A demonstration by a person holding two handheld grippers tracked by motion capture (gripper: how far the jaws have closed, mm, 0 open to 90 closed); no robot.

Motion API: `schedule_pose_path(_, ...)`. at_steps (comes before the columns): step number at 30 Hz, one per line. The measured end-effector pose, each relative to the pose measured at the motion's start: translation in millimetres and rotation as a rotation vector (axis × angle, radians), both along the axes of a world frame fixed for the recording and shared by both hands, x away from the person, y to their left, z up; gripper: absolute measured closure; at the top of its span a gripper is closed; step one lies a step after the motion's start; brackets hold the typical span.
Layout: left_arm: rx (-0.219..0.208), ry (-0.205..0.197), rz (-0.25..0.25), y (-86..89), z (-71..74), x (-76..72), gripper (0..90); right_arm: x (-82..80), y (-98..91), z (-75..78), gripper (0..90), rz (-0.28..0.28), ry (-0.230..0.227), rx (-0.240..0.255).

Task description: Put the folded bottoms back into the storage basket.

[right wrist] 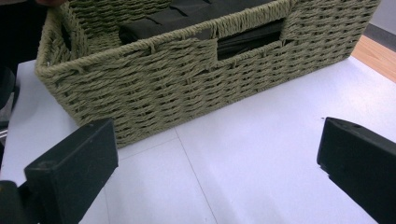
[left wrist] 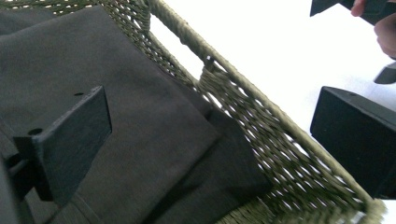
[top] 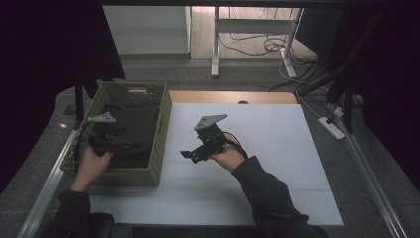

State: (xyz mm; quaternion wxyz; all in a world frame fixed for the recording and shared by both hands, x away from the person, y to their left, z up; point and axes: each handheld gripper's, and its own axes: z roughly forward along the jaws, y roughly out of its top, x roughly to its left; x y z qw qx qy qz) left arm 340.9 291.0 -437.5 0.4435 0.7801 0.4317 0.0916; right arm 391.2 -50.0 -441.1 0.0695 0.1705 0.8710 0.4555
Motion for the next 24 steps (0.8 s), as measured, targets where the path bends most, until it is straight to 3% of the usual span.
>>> schedule_pose_path(3,-0.004,-0.007,0.005,-0.3,0.6,-9.6,0.0,-2.0,-2.8,-1.6,0.0,0.004,0.003,0.013)
schedule_pose_path(8,-0.007,-0.013,-0.007,-3.4,1.3,-24.1,0.0,-6.3,-6.1,-7.0,0.0,0.006,-0.013,-0.024)
schedule_pose_path(15,0.000,-0.016,-0.017,-6.3,0.0,-43.2,0.0,-9.4,-13.3,-12.4,0.0,-0.007,0.001,-0.034)
schedule_pose_path(24,-0.031,-0.018,-0.016,-8.3,-5.6,-75.0,0.4,-10.7,-23.2,-16.3,0.0,-0.033,0.037,-0.038)
